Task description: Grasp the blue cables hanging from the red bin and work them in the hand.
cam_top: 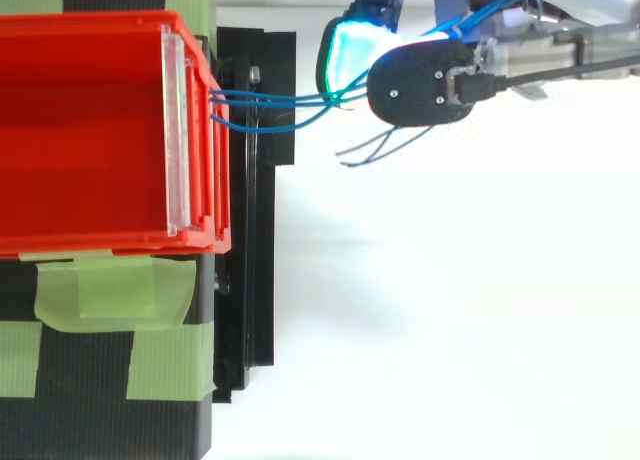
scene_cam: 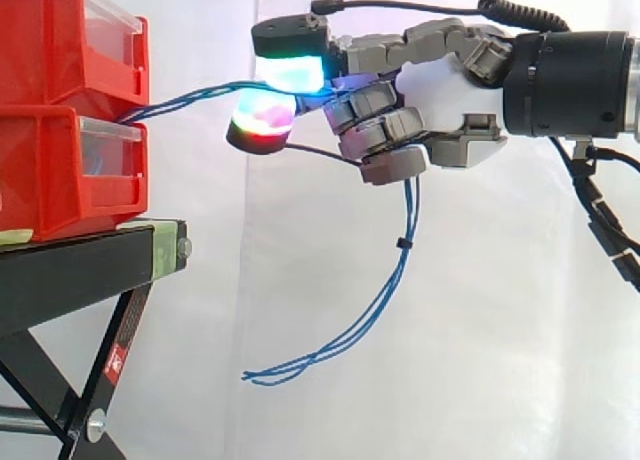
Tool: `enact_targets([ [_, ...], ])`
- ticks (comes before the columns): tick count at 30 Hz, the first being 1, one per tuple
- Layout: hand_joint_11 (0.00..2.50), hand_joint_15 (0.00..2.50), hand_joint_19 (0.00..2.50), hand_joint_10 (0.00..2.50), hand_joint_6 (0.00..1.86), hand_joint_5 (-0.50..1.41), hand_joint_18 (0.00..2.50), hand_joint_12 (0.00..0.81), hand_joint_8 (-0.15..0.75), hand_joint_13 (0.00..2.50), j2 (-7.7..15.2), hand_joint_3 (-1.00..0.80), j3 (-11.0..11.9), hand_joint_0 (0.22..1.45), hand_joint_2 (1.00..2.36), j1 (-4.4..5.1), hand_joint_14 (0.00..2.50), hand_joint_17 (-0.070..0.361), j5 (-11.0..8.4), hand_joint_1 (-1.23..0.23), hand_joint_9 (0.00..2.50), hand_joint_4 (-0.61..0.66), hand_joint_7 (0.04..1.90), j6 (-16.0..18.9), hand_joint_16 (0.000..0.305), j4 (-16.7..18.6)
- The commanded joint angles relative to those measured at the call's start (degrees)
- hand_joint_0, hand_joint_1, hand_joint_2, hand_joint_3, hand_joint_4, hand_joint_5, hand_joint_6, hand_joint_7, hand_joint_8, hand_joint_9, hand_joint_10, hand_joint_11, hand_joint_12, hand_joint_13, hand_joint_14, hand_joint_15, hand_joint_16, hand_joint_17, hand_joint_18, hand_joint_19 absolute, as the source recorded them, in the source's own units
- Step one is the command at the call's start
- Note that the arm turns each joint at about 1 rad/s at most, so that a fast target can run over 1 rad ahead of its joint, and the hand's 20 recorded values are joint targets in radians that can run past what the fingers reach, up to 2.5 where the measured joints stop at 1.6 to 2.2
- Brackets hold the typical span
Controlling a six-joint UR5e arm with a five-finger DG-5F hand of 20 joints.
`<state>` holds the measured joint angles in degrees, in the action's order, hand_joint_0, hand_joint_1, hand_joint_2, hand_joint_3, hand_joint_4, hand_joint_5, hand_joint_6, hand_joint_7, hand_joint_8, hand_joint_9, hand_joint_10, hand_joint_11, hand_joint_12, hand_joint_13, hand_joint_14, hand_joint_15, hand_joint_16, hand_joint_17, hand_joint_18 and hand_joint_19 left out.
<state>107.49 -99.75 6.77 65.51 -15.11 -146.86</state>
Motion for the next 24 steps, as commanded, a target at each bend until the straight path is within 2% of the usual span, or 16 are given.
enact_targets([
  [1, 2.5, 1.57, 1.64, 2.5, 0.1, 0.34, 1.49, 0.46, 0.424, 0.85, 0.0, -0.5, 0.1, 0.86, 1.02, 0.0, 2.5, 0.115, -0.03, -0.58, 0.49, 0.24, 1.32, 0.0, 0.051, 0.0],
  [2, 2.5, 1.58, 1.61, 2.5, 0.06, 0.35, 1.5, 0.463, 0.421, 0.85, 0.0, -0.74, 0.0, 0.84, 1.01, 0.0, 2.5, 0.115, -0.12, -0.55, 0.5, 0.25, 1.33, 0.0, 0.051, 0.0],
  [3, 2.5, 1.56, 1.63, 2.5, 0.02, 0.36, 1.5, 0.46, 0.423, 0.85, 0.0, -0.69, 0.0, 0.89, 1.01, 0.0, 2.5, 0.114, -0.12, -0.53, 0.5, 0.24, 1.34, 0.0, 0.051, 0.0],
  [6, 2.5, 1.5, 1.3, 2.5, 0.0, 0.39, 1.44, 0.474, 0.426, 0.89, 0.0, 0.23, 0.0, 1.06, 1.0, 0.0, 2.5, 0.13, -0.03, -0.6, 0.53, 0.28, 1.32, 0.0, 0.058, 0.0],
  [8, 2.5, 1.49, 1.22, 2.5, 0.0, 0.41, 1.46, 0.479, 0.429, 0.91, 0.0, 0.15, 0.0, 0.96, 1.3, 0.0, 2.5, 0.143, -0.12, -0.57, 0.53, 0.31, 1.3, 0.0, 0.064, 0.1],
  [9, 2.5, 1.5, 1.26, 2.5, 0.0, 0.41, 1.49, 0.481, 0.425, 0.92, 0.0, 0.1, 0.0, 0.96, 1.21, 0.0, 2.5, 0.146, -0.12, -0.59, 0.53, 0.34, 1.29, 0.0, 0.065, 0.1],
  [10, 2.5, 1.55, 1.38, 2.5, 0.01, 0.39, 1.53, 0.482, 0.427, 0.91, 0.0, -0.22, 0.0, 0.93, 1.01, 0.0, 2.5, 0.142, -0.03, -0.6, 0.53, 0.36, 1.22, 0.0, 0.063, 0.1],
  [12, 2.5, 1.62, 1.63, 2.5, 0.01, 0.37, 1.49, 0.468, 0.416, 0.85, 0.0, -0.57, 0.0, 0.86, 1.02, 0.0, 2.5, 0.116, -0.03, -0.55, 0.5, 0.35, 1.17, 0.0, 0.052, 0.1],
  [13, 2.5, 1.58, 1.62, 2.5, 0.01, 0.38, 1.49, 0.464, 0.414, 0.85, 0.0, -0.6, 0.0, 0.87, 1.02, 0.0, 2.5, 0.117, -0.12, -0.54, 0.5, 0.36, 1.14, -0.1, 0.052, 0.1],
  [15, 2.5, 1.5, 1.26, 2.5, 0.01, 0.39, 1.42, 0.472, 0.415, 0.88, 0.0, 0.19, 0.0, 1.06, 1.0, 0.0, 2.5, 0.129, -0.12, -0.61, 0.52, 0.37, 1.13, -0.2, 0.058, 0.1],
  [16, 2.5, 1.49, 1.2, 2.5, 0.01, 0.42, 1.41, 0.471, 0.409, 0.88, 0.0, 0.28, 0.1, 1.05, 1.08, 0.0, 2.5, 0.134, -0.12, -0.61, 0.52, 0.36, 1.15, -0.3, 0.059, 0.2],
  [18, 2.5, 1.5, 1.19, 2.5, 0.01, 0.42, 1.43, 0.475, 0.422, 0.89, 0.0, 0.2, 0.0, 0.99, 1.24, 0.0, 2.5, 0.136, -0.03, -0.59, 0.53, 0.35, 1.14, -0.4, 0.06, 0.2],
  [19, 2.5, 1.52, 1.3, 2.5, 0.01, 0.41, 1.48, 0.476, 0.416, 0.9, 0.0, 0.15, 0.1, 1.03, 1.0, -0.09, 2.5, 0.138, 0.05, -0.63, 0.52, 0.37, 1.13, -0.4, 0.061, 0.2],
  [21, 2.5, 1.59, 1.56, 2.5, 0.01, 0.38, 1.51, 0.471, 0.411, 0.87, 0.0, -0.31, 0.1, 0.94, 1.02, -0.09, 2.5, 0.121, 0.14, -0.6, 0.5, 0.35, 1.1, -0.4, 0.054, 0.1],
  [22, 2.5, 1.56, 1.59, 2.5, 0.01, 0.37, 1.5, 0.466, 0.409, 0.86, 0.0, -0.37, 0.0, 0.97, 1.02, -0.09, 2.5, 0.114, 0.14, -0.59, 0.5, 0.34, 1.07, -0.4, 0.051, 0.0],
  [24, 2.5, 1.49, 1.27, 2.5, 0.01, 0.37, 1.36, 0.469, 0.398, 0.85, 0.0, 0.14, 0.0, 1.08, 1.01, -0.09, 2.5, 0.116, 0.14, -0.63, 0.49, 0.35, 1.05, -0.4, 0.052, 0.1],
])
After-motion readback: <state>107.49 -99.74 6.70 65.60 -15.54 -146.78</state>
